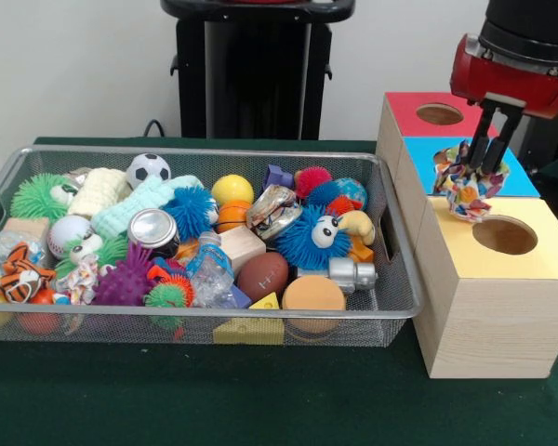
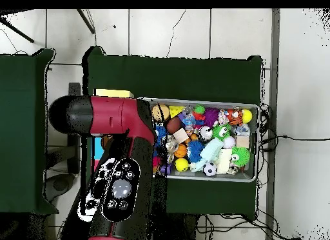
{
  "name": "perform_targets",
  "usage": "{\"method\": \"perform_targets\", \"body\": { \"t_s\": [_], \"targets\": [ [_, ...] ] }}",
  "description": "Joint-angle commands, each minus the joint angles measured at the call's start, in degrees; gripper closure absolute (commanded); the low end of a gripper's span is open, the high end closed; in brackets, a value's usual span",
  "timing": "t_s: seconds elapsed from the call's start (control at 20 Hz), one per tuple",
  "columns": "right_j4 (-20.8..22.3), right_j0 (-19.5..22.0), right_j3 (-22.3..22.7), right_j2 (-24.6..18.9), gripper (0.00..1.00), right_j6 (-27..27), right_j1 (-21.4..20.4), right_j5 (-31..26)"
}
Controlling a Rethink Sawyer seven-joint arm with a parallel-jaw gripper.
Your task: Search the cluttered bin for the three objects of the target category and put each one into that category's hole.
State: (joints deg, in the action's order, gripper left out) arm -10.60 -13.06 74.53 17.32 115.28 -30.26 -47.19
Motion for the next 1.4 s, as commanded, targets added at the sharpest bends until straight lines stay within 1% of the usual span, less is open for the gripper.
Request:
{"method": "perform_targets", "body": {
  "t_s": [0.05,0.25,0.45,0.6,0.75,0.85,1.05,1.25,1.4],
  "targets": [
    [-0.9,0.5,-3.2,-2.8,1.00,10.9,2.2,-6.0],
    [-0.9,-1.3,-5.5,-1.8,1.00,13.3,2.2,-10.2],
    [-1.7,-1.9,-6.1,-1.7,1.00,14.7,2.3,-11.5],
    [-2.1,-1.8,-5.2,-2.0,1.00,14.6,2.1,-10.2],
    [-2.0,-1.6,-5.6,-1.8,1.00,13.8,2.0,-10.6],
    [-1.7,-1.2,-5.3,-1.9,1.00,12.8,2.2,-9.5],
    [-0.8,0.0,-5.6,-2.4,1.00,10.6,3.6,-6.4],
    [0.1,0.3,-5.8,-2.0,1.00,10.7,5.3,-2.6],
    [0.5,0.4,-6.5,-1.6,1.00,10.6,6.0,-2.2]
  ]
}}
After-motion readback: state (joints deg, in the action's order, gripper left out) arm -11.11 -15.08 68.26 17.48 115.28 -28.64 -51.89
